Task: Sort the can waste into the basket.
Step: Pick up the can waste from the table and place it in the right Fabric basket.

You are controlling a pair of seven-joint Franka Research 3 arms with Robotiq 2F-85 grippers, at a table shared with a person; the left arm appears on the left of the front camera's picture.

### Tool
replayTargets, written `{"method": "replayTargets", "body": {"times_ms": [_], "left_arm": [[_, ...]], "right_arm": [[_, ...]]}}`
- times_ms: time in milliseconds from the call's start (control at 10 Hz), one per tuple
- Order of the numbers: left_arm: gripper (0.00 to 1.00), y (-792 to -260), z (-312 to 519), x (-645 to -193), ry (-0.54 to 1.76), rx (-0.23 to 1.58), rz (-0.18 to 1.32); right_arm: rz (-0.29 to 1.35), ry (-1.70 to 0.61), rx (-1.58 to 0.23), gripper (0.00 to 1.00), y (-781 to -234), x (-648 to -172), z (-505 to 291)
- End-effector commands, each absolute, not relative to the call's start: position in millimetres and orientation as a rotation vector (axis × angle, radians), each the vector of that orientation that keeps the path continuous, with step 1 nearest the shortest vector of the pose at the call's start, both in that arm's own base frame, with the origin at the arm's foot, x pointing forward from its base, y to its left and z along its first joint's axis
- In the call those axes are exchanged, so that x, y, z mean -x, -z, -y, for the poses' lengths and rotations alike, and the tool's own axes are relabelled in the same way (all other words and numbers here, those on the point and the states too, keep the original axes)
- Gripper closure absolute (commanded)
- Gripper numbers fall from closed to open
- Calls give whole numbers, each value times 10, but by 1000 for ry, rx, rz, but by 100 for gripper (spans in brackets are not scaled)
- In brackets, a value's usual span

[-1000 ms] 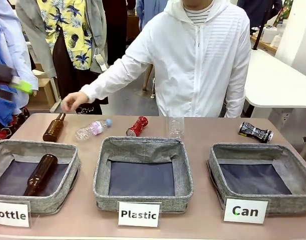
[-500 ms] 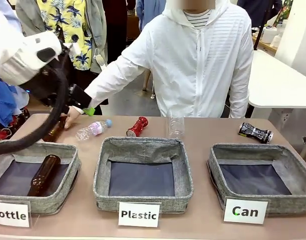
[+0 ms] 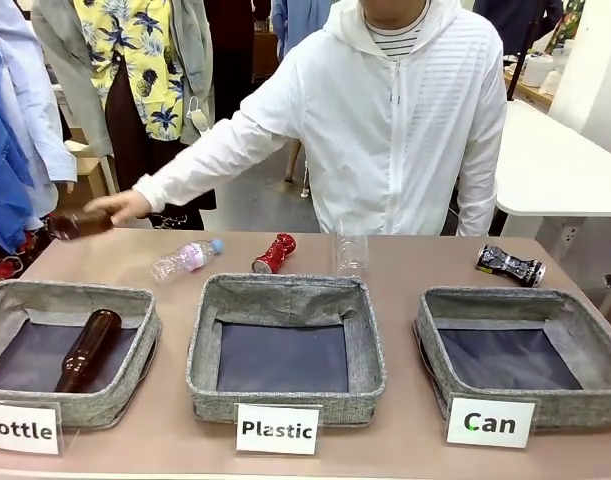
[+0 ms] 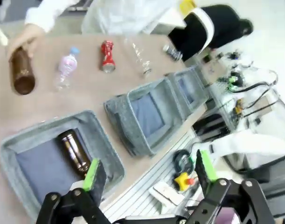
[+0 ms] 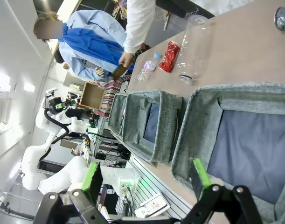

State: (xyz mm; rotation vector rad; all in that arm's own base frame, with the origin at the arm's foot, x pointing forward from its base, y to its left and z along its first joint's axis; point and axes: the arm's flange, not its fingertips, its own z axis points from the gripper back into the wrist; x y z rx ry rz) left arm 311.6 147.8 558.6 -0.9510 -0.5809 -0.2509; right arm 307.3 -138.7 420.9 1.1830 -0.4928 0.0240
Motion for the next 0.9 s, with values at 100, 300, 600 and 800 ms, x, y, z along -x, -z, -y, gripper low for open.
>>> {"method": "replayTargets", "body": {"times_ms": [100, 300, 600, 800], "left_arm": [[0, -5309, -2298, -3015, 39, 1155, 695], [0, -5021, -2966, -2591, -190, 1289, 848], [0, -4660, -3581, -1860, -348, 1427, 1030], [0, -4519, -3615, -1785, -358, 1432, 1023]], "right_arm": [[530, -38, -1199, 0, -4221, -3106, 1388], [530, -38, -1199, 0, -4221, -3106, 1388], [530, -38, -1199, 0, -4221, -3106, 1388], [530, -38, -1199, 0, -4221, -3106, 1388]]}}
